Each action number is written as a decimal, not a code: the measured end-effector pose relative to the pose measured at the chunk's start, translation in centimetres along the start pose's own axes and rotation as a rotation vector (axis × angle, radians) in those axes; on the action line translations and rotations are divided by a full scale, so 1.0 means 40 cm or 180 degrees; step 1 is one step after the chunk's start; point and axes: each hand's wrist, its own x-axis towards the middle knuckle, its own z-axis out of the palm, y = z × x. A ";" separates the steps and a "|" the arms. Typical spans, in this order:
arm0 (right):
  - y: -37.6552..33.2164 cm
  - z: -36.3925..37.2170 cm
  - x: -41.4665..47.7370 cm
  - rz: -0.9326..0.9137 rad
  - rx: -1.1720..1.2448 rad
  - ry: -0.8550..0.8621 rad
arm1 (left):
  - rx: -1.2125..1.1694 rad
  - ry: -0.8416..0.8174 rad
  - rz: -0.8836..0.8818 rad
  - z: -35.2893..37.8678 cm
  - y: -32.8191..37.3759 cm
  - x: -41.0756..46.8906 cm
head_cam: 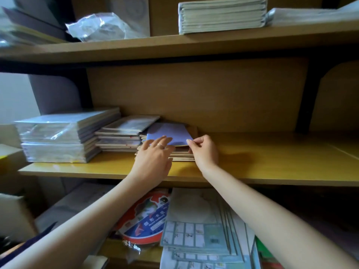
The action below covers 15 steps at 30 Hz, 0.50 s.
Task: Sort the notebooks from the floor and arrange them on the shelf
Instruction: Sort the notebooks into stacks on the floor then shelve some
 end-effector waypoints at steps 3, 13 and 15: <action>0.003 0.002 0.004 -0.0024 -0.0212 -0.0160 | 0.0178 -0.0530 -0.0263 0.027 -0.005 0.001; 0.007 0.004 -0.016 -0.0783 -0.1143 -0.0464 | -0.0286 -0.0696 -0.1157 0.056 -0.022 0.053; 0.007 0.004 -0.017 -0.0856 -0.1333 -0.0539 | -0.0274 -0.0741 -0.1132 0.056 -0.018 0.053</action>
